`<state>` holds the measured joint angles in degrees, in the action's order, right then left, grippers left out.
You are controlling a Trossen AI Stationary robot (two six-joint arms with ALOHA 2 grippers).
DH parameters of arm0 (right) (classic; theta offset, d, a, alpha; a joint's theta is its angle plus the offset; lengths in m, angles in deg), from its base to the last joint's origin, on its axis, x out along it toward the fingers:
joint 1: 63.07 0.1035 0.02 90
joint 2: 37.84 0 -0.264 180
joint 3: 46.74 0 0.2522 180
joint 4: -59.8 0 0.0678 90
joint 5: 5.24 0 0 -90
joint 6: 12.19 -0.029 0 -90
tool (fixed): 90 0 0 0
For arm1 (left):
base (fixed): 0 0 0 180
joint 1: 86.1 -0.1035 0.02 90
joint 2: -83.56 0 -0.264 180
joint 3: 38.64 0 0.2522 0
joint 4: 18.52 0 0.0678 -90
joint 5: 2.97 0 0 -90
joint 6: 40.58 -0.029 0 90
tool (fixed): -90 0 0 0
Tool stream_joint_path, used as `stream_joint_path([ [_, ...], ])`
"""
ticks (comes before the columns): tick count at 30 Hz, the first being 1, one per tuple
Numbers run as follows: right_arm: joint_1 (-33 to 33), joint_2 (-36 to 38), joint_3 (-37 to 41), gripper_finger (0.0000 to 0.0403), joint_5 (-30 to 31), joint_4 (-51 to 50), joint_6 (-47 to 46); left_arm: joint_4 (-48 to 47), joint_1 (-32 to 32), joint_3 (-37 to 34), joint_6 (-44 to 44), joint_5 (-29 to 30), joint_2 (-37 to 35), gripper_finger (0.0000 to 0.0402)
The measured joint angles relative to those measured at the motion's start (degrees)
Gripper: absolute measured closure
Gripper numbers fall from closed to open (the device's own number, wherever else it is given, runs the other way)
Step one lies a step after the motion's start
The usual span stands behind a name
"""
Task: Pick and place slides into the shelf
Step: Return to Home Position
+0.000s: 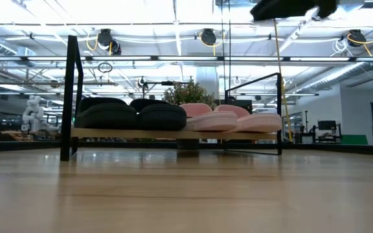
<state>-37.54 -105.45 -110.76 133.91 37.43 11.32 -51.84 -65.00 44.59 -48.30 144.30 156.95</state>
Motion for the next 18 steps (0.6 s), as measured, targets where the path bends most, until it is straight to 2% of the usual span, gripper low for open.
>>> stream_joint_path([
  [3,3.6,7.8,0.0,0.0238,8.5,-2.6,-2.8,-9.3,3.6,0.0,6.0,1.6,-6.4,0.0282],
  [5,6.1,13.5,0.0,0.0238,15.1,-4.5,-3.3,-17.4,6.5,0.0,14.7,0.9,-11.3,0.0282],
  [7,9.2,19.0,0.0,0.0238,21.4,-8.0,-5.6,-25.4,9.2,0.0,25.3,-2.3,-16.0,0.0282],
  [9,12.5,24.3,0.0,0.0238,24.3,-11.5,-12.9,-32.0,11.8,-0.4,34.4,-5.7,-19.8,0.0282],
  [10,14.0,27.0,0.0,0.0238,24.0,-13.6,-16.2,-34.1,13.2,-1.3,37.9,-7.0,-21.6,0.0282],
  [12,16.5,31.8,0.0,0.0238,18.1,-19.3,-22.4,-35.1,15.6,-4.4,41.8,-8.6,-24.5,0.0282],
  [15,18.9,38.1,0.6,0.0238,1.9,-26.9,-30.8,-32.6,19.0,-11.7,44.0,-11.5,-28.1,0.0282],
  [16,19.3,40.0,1.6,0.0238,-3.1,-28.2,-33.0,-30.3,20.1,-14.8,44.6,-11.8,-29.2,0.0282],
  [18,19.9,43.4,4.8,0.0238,-9.3,-27.2,-36.2,-23.5,22.3,-21.4,44.6,-11.8,-31.4,0.0282],
])
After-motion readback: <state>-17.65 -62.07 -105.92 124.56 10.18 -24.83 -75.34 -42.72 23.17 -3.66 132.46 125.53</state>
